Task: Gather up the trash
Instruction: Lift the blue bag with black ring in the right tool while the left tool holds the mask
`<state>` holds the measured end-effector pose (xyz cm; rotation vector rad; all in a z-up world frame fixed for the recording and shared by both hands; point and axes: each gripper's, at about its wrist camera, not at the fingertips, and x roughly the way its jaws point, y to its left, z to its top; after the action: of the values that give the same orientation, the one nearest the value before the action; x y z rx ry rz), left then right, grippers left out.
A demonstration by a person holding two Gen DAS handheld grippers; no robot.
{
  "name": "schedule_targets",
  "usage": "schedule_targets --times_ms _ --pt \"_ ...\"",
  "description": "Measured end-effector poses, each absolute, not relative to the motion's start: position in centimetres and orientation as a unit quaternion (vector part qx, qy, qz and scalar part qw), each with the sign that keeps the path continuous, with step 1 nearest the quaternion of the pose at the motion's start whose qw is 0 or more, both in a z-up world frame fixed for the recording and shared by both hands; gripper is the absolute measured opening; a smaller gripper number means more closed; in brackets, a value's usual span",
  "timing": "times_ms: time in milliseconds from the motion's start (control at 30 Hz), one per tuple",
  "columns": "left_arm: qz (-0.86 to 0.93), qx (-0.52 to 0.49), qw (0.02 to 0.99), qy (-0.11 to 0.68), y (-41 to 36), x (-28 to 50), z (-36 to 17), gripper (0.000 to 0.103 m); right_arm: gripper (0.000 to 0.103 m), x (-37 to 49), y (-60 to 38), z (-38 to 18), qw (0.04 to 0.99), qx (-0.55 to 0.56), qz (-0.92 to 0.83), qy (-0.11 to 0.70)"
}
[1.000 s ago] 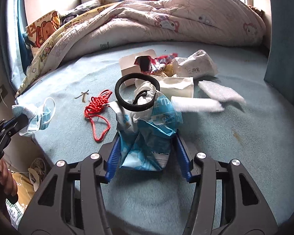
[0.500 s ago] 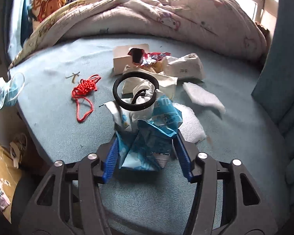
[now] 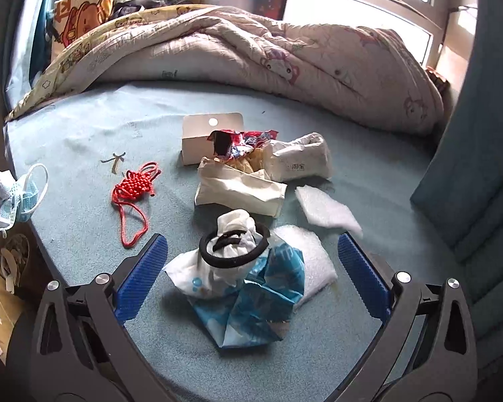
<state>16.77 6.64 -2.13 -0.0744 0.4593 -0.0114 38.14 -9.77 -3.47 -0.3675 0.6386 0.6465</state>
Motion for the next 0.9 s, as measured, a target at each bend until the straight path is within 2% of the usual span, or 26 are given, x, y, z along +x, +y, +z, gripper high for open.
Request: schedule_targets --times_ms 33,133,167,333,567,700,900 --pt "-0.007 -0.038 0.972 0.230 6.7 17.0 -2.3 0.003 0.096 38.4 -9.3 -3.7 0.878 -0.190 0.315 0.307" --pt "-0.009 -0.043 0.971 0.236 6.9 17.7 -2.9 0.003 0.049 39.8 -8.2 -4.9 0.856 -0.206 0.330 0.340" --pt "-0.009 -0.045 0.970 0.238 6.9 17.9 -3.1 0.003 0.039 40.3 -8.3 -4.8 0.857 -0.193 0.330 0.346" --pt "-0.010 -0.046 0.969 0.241 7.1 18.5 -3.6 0.003 0.034 41.4 -8.7 -3.5 0.859 -0.169 0.340 0.343" --pt "-0.012 -0.049 0.969 0.243 7.2 18.7 -3.7 0.003 0.035 40.8 -9.2 -0.7 0.880 -0.173 0.349 0.272" --pt "-0.016 -0.046 0.969 0.243 6.8 18.7 -3.7 0.003 0.035 42.2 -8.7 -2.2 0.856 -0.189 0.343 0.336" --pt "-0.020 -0.044 0.968 0.245 6.6 18.7 -3.7 0.003 0.034 41.6 -9.7 -2.8 0.861 -0.181 0.344 0.329"
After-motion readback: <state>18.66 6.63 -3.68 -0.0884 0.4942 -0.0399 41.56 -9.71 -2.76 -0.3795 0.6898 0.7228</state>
